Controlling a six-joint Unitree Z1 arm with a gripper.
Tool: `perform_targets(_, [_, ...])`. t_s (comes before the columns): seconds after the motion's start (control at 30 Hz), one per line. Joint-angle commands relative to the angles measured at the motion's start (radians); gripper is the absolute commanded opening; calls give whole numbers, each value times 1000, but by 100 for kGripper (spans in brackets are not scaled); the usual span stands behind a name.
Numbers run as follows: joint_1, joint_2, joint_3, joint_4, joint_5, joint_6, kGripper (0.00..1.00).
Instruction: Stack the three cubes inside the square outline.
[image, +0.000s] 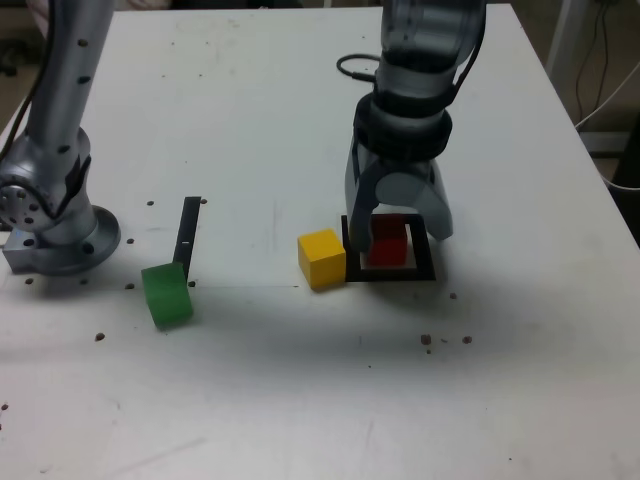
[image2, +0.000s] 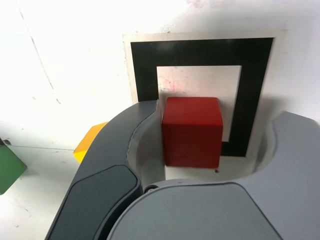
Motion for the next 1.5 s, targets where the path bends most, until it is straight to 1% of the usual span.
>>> perform_targets(0.0, [-10,-20,-16,3,12,6,100])
perform_targets(0.17, [-23,-78,-25,27,30,8,100])
perform_targets(0.43, [-31,-171,-31,161,32,-26,100])
perform_targets(0.53, [-31,-199,-4,191,27,-60,100])
perform_targets(0.63, [-31,-224,35,205,5,-94,100])
perform_targets(0.73, [-35,-237,80,202,-19,-126,100])
perform_targets(0.83, [-40,-253,131,196,-27,-167,100])
perform_targets(0.9, [-40,-267,164,195,-22,-188,100])
perform_targets(1.03, [-41,-288,210,198,-1,-209,99])
perform_targets(1.13, [-51,-292,230,196,0,-216,99])
perform_targets(1.3, [-68,-284,256,185,-26,-220,97])
perform_targets(1.47, [-69,-257,277,128,-54,-220,96])
